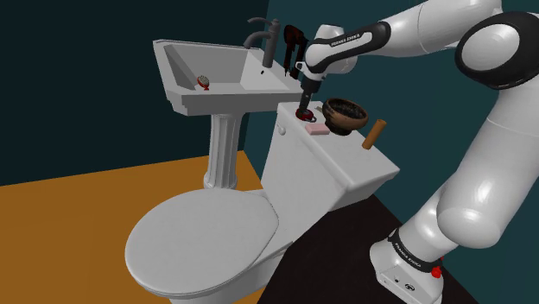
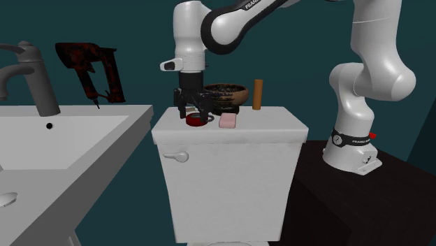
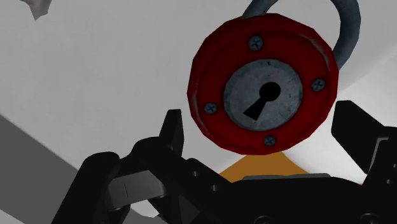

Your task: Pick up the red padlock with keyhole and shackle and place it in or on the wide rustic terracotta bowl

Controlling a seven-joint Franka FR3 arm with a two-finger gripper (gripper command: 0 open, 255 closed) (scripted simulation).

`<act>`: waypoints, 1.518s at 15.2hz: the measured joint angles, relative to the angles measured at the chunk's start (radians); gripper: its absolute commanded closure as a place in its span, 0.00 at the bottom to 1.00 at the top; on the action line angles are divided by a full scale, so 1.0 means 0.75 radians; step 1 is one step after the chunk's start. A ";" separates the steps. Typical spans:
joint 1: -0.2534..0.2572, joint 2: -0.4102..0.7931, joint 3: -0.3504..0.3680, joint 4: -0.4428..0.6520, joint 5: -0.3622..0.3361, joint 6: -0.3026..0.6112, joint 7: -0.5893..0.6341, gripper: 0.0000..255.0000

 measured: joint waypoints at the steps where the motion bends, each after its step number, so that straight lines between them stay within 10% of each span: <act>1: 0.000 0.008 0.001 -0.006 0.003 0.015 0.000 0.00; 7: 0.001 0.012 0.002 -0.011 0.004 0.024 0.000 0.00; 8: 0.001 0.012 0.002 -0.011 0.004 0.024 0.000 1.00; 23: 0.002 -0.019 -0.001 0.024 -0.007 -0.041 0.007 1.00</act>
